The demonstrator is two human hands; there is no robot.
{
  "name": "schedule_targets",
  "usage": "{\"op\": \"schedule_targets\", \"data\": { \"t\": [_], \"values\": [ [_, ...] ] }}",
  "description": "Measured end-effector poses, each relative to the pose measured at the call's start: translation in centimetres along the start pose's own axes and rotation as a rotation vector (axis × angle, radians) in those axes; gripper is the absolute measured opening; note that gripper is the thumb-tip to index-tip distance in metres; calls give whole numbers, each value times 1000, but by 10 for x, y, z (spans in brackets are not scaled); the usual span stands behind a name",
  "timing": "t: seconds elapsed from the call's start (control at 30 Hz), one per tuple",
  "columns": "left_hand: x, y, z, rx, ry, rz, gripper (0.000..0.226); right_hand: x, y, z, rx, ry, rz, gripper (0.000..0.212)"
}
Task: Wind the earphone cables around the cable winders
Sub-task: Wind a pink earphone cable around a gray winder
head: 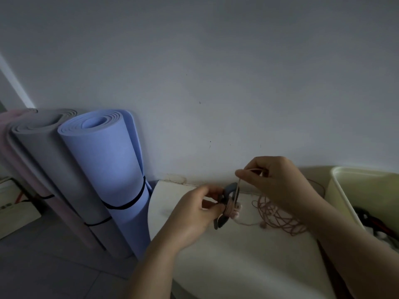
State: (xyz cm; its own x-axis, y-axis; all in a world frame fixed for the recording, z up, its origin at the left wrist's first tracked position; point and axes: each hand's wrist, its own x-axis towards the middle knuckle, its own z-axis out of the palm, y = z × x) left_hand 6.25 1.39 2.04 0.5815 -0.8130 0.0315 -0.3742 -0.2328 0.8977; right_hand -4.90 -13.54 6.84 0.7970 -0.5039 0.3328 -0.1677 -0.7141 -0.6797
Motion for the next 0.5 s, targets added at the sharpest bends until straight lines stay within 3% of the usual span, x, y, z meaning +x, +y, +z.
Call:
{"op": "schedule_targets", "data": {
  "t": [0.13,0.5],
  "values": [
    [0,1,1,-12,-73,8,23,2,10,1,81,-14,98,22],
    [0,8,-5,-349,-151,26,27,4,20,23,620,-115,366,29]
  ]
}}
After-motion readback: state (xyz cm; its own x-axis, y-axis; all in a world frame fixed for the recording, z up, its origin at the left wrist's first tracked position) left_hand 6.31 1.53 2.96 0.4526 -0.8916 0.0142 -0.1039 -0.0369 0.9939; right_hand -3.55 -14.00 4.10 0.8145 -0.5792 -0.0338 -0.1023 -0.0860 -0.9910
